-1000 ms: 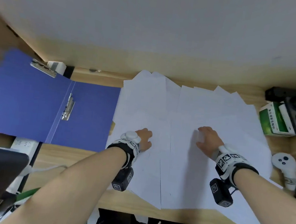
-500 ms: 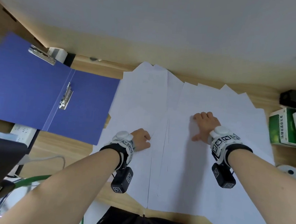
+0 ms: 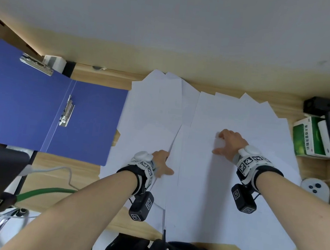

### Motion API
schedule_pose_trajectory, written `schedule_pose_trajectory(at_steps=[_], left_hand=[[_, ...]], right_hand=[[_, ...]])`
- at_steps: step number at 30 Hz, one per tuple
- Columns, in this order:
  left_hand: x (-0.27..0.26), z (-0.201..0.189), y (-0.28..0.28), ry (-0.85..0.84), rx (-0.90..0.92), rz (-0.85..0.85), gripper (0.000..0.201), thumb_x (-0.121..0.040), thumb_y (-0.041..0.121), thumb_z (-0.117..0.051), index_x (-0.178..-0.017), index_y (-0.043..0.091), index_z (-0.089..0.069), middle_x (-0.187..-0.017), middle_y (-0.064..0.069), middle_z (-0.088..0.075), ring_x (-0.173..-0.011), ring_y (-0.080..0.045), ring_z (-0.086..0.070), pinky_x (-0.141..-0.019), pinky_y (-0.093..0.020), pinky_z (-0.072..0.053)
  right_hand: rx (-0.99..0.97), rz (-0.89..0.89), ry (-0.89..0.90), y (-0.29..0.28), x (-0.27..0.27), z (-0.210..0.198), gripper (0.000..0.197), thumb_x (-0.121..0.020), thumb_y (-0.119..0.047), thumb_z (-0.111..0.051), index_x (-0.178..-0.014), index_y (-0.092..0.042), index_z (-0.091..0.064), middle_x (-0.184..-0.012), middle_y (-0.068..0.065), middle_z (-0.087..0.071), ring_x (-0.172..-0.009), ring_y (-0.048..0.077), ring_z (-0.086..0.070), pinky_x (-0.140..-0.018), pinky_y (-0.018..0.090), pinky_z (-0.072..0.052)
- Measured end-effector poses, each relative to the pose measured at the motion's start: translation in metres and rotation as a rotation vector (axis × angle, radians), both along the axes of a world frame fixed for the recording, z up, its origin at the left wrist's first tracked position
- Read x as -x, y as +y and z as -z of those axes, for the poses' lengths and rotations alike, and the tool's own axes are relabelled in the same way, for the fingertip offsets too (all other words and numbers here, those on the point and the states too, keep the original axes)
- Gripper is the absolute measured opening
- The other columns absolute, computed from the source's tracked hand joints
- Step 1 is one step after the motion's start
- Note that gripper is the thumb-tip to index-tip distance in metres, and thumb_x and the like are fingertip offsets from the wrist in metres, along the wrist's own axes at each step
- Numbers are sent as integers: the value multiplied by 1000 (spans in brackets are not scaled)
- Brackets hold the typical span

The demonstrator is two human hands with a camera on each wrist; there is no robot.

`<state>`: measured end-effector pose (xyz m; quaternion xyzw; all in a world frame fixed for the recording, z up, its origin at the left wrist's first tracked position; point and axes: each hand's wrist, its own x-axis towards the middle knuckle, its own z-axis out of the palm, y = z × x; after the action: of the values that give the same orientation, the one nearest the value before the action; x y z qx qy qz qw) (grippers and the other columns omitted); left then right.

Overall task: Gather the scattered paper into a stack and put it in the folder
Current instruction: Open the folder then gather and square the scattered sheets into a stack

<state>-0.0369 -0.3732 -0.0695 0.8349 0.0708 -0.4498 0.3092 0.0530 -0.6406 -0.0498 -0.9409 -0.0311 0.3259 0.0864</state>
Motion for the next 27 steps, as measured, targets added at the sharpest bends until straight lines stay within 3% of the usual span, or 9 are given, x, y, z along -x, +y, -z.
schedule_pose_trajectory(at_steps=[2, 8, 10, 13, 16, 20, 23, 25, 27], left_hand=[[0, 1, 5, 10, -18, 29, 16, -71, 19, -67, -73, 8, -55, -67, -1, -57, -65, -22, -62, -54, -27, -45], [-1, 3, 50, -86, -54, 4, 19, -69, 27, -67, -77, 10, -62, -72, 0, -62, -70, -24, -62, -54, -24, -42], [0, 4, 69, -122, -98, -3, 28, -74, 31, -68, -92, 10, -63, -89, -6, -67, -83, -27, -65, -61, -24, -44], [3, 0, 98, -187, -209, -52, 53, -80, 37, -66, -123, 8, -56, -118, -11, -64, -109, -28, -61, -86, -33, -50], [7, -3, 123, -271, -230, -139, 45, -82, 34, -66, -119, 10, -58, -140, -17, -44, -132, -35, -42, -98, -41, -47], [17, 2, 140, -296, -148, -210, 26, -81, 27, -69, -104, 17, -61, -159, -15, -15, -117, -36, -58, -83, -36, -54], [32, 16, 148, -326, -102, -187, 22, -81, 27, -68, -102, 20, -64, -161, 5, 12, -130, -30, -49, -86, -40, -54], [40, 22, 149, -348, -79, -195, 13, -81, 26, -68, -93, 26, -63, -161, 9, 12, -133, -28, -46, -88, -43, -54], [43, 16, 144, -358, -77, -227, 14, -83, 22, -66, -96, 20, -65, -161, 0, -13, -120, -30, -57, -84, -40, -54]], right_hand=[[13, 18, 5, -5, 2, -5, 64, -76, -45, -77, -128, -21, -49, -128, 4, -55, -117, 26, -52, -92, 42, -48], [-66, 138, 38, -26, 31, -5, 54, -79, -21, -77, -128, -21, -54, -109, -2, -57, -97, 19, -58, -80, 29, -45], [-71, 153, 11, -27, 42, -6, 39, -83, -17, -72, -120, -20, -62, -108, 0, -61, -99, 23, -60, -81, 29, -46], [-59, 168, -25, -27, 51, -15, 14, -88, -20, -64, -99, -14, -69, -98, 5, -66, -95, 30, -63, -73, 32, -48], [-102, 252, -116, -25, 57, -25, 7, -90, -20, -62, -87, -15, -58, -91, 9, -63, -83, 29, -58, -64, 32, -38], [-163, 203, -144, -5, 69, -33, 10, -92, -19, -60, -86, -22, -52, -87, 6, -62, -82, 29, -57, -67, 33, -40], [-203, 93, -127, 25, 85, -27, 2, -95, -19, -56, -95, -20, -58, -97, 4, -64, -91, 30, -60, -78, 35, -48], [-194, 36, -119, 46, 92, -14, 17, -96, -21, -55, -111, -16, -61, -111, 3, -64, -102, 30, -61, -83, 33, -45], [-190, 19, -100, 62, 98, -5, 23, -96, -22, -54, -118, -17, -60, -116, 2, -63, -106, 30, -61, -83, 32, -44]])
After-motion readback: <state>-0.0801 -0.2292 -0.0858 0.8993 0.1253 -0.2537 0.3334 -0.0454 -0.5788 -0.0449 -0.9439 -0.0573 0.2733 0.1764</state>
